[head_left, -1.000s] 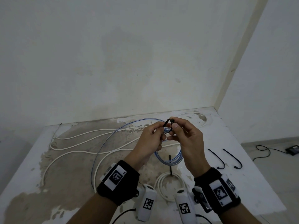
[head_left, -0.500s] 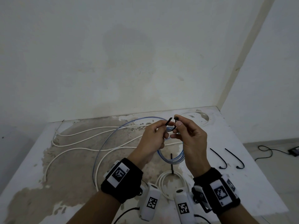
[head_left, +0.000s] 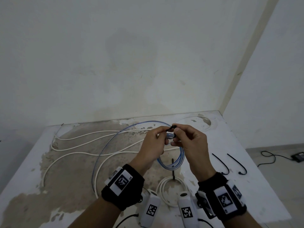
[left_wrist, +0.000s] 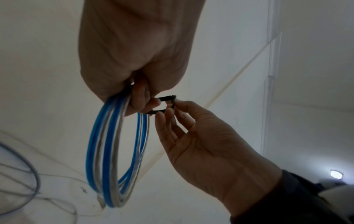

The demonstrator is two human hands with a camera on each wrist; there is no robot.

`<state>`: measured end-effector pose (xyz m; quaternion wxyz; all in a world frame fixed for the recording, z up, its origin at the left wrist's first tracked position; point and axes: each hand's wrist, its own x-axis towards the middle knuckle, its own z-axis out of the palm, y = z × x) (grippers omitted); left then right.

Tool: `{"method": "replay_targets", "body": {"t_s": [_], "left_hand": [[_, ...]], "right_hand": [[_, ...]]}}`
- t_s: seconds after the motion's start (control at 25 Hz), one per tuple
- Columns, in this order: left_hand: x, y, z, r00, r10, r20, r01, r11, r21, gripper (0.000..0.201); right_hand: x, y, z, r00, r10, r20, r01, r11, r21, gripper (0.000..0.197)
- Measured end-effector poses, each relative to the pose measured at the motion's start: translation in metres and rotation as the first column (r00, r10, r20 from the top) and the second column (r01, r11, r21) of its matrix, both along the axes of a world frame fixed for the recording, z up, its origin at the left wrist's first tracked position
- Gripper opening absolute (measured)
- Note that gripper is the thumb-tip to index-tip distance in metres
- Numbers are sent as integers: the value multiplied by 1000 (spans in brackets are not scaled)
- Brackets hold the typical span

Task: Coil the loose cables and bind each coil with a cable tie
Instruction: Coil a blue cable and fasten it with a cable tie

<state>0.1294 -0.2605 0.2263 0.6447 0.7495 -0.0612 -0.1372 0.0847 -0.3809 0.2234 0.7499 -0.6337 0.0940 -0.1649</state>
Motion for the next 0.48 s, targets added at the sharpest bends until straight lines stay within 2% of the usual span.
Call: {"method": "replay_targets", "body": {"t_s": [0.16, 0.28, 0.36, 0.48], "left_hand": [[0, 2, -5, 999, 9, 32, -9, 1000, 19, 34], [-1, 3, -6, 993, 4, 118, -14, 996, 83, 33], [0, 2, -6, 984, 1, 179, -24, 992, 126, 32], [3, 3, -5, 980, 24, 200, -47, 993, 109, 36]], "right_hand": [[-1, -1, 2, 997, 23, -67, -25, 999, -28, 15], [-1, 0, 2, 996, 38, -82, -41, 998, -43, 17], [-2, 3, 1, 998, 21, -58, -23, 999, -38, 17], [-7, 5, -2, 1000, -10, 19, 9, 1000, 23, 16]]}}
